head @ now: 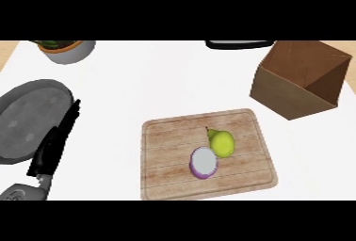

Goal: Pick the can from the cutting board and place it in the cardboard box

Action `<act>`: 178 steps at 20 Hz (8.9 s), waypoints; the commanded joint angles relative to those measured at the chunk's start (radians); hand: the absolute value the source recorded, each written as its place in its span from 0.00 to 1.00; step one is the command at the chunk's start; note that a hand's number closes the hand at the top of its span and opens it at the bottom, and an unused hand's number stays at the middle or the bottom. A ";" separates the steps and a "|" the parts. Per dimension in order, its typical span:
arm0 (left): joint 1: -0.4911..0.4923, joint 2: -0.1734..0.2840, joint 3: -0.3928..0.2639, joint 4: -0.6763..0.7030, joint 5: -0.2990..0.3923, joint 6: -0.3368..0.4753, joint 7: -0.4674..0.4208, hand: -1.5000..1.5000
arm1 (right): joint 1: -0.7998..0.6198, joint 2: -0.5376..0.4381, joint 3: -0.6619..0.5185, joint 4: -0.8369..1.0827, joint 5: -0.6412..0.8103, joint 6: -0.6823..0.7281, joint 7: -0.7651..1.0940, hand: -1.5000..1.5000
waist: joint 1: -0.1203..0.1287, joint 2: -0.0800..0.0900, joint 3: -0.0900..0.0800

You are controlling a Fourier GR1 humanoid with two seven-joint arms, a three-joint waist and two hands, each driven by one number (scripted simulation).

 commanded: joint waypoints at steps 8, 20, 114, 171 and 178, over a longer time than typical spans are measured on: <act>-0.052 -0.002 0.010 0.034 -0.009 -0.067 -0.009 0.50 | 0.454 0.113 0.279 -0.426 0.531 -0.131 0.309 0.00 | 0.060 0.012 -0.002; -0.051 -0.044 0.011 -0.015 -0.048 -0.078 0.032 0.50 | 0.357 0.263 0.508 -0.446 1.036 0.017 0.765 0.00 | 0.078 0.007 0.001; -0.082 -0.286 0.236 0.066 -0.330 -0.285 -0.004 0.50 | -1.770 0.264 0.081 0.747 1.291 0.690 2.159 1.00 | 0.117 0.011 0.000; -0.050 -0.305 0.278 0.021 -0.366 -0.262 0.024 0.50 | -1.164 0.148 -0.701 0.333 0.534 -0.152 1.310 0.00 | 0.059 0.004 0.003; -0.091 -0.267 0.329 0.051 -0.327 -0.309 0.009 0.50 | -0.954 0.163 -0.745 0.183 0.358 -0.204 1.176 0.00 | 0.057 0.004 0.002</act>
